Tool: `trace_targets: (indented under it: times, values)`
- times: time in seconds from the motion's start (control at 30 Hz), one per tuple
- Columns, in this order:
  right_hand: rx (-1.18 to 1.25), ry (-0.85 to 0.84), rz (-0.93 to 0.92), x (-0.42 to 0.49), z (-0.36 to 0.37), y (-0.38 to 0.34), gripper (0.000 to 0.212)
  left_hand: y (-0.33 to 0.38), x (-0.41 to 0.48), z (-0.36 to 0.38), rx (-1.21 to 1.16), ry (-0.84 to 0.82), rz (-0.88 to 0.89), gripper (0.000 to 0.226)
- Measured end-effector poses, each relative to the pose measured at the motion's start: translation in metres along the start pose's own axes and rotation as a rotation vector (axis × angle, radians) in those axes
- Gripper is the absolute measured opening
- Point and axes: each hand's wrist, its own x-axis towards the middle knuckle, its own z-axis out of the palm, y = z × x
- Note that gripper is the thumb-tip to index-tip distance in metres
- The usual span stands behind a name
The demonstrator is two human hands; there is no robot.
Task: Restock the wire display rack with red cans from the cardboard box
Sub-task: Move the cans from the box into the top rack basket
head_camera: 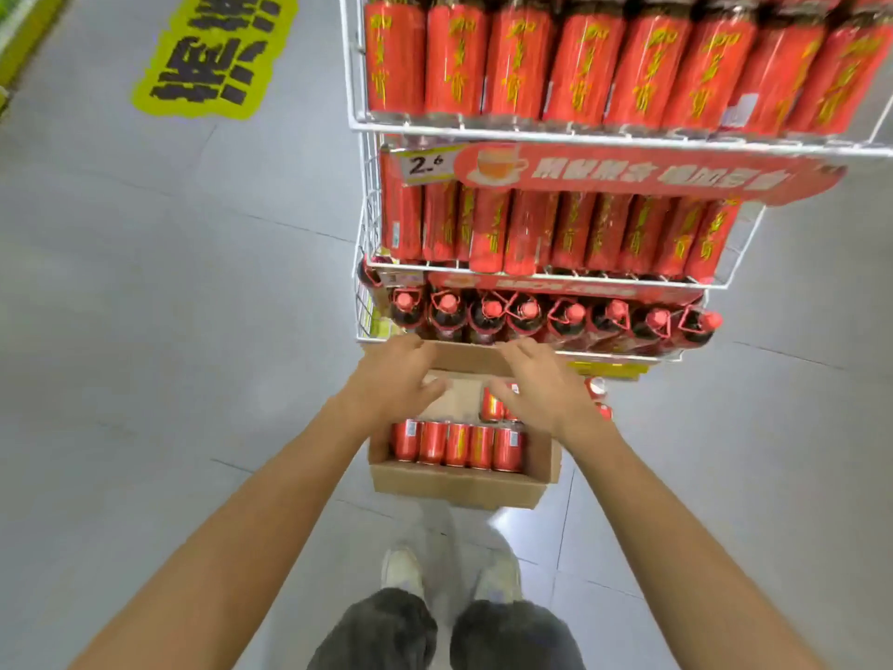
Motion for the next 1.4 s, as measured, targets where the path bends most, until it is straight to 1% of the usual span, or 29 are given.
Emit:
trace_targets:
  times: [0.13, 0.27, 0.4, 0.5, 0.57, 0.7, 0.87, 0.97, 1.03, 1.13, 1.2, 1.27, 1.4]
  values:
    - [0.050, -0.116, 0.100, 0.048, 0.127, 0.050, 0.058, -0.038, 0.053, 0.124, -0.045, -0.066, -0.049, 0.048]
    - [0.073, -0.132, 0.153, 0.110, 0.238, 0.099, 0.056, -0.080, 0.119, 0.232, -0.056, -0.058, -0.095, 0.051]
    - [0.073, -0.145, 0.215, 0.168, 0.325, 0.143, 0.061, -0.117, 0.182, 0.321, -0.030, -0.074, -0.136, 0.055]
    - [0.068, -0.138, 0.288, 0.204, 0.377, 0.172, 0.058, -0.146, 0.219, 0.376, -0.033, -0.078, -0.197, 0.055]
    - [0.066, -0.122, 0.327, 0.224, 0.403, 0.184, 0.056, -0.163, 0.238, 0.406, -0.075, -0.069, -0.264, 0.053]
    - [0.085, -0.113, 0.397, 0.248, 0.437, 0.194, 0.054, -0.186, 0.258, 0.450, -0.211, -0.042, -0.483, 0.050]
    - [0.157, -0.063, 0.473, 0.260, 0.457, 0.193, 0.068, -0.193, 0.274, 0.464, -0.359, 0.060, -0.651, 0.050]
    - [0.189, -0.047, 0.480, 0.267, 0.469, 0.190, 0.070, -0.196, 0.283, 0.479, -0.498, 0.043, -0.691, 0.055]
    - [0.211, -0.041, 0.480, 0.274, 0.475, 0.192, 0.074, -0.195, 0.289, 0.494, -0.580, 0.034, -0.685, 0.059]
    - [0.237, -0.038, 0.492, 0.278, 0.479, 0.196, 0.075, -0.186, 0.303, 0.506, -0.589, -0.001, -0.657, 0.055]
    - [0.271, -0.031, 0.513, 0.277, 0.482, 0.196, 0.075, -0.179, 0.309, 0.510, -0.651, -0.017, -0.668, 0.052]
    - [0.290, -0.032, 0.531, 0.278, 0.481, 0.196, 0.077, -0.174, 0.308, 0.511, -0.722, -0.022, -0.706, 0.055]
    - [0.431, 0.000, 0.563, 0.273, 0.467, 0.194, 0.075, -0.165, 0.297, 0.497, -0.855, -0.025, -0.742, 0.055]
